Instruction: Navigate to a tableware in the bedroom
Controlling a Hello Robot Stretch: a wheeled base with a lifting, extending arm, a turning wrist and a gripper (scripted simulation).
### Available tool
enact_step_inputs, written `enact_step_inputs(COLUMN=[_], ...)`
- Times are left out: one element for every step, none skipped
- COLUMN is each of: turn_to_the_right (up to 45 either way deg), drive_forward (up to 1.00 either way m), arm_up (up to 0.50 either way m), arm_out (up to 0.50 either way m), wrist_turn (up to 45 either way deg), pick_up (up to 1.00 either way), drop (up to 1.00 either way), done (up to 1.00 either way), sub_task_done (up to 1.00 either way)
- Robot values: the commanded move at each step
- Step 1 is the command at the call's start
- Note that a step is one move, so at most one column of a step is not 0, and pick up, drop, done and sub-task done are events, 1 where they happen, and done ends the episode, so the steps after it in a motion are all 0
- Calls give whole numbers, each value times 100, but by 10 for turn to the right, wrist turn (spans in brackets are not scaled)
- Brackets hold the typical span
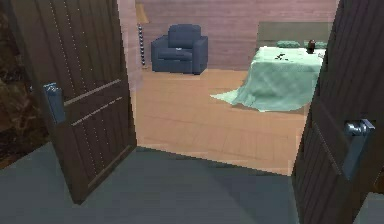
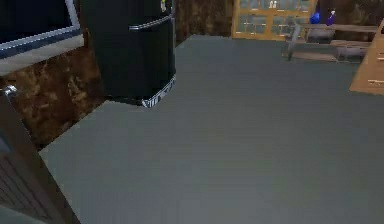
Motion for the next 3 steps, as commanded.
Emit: enact_step_inputs(turn_to_the_right=[0, 0, 150], drive_forward=[100, 100, 0], arm_up=[0, 0, 0], arm_out=[0, 0, 0], wrist_turn=[0, 0, 0], pick_up=[0, 0, 0], drop=[0, 0, 0], done=[0, 0, 0], sub_task_done=[0, 0, 0])
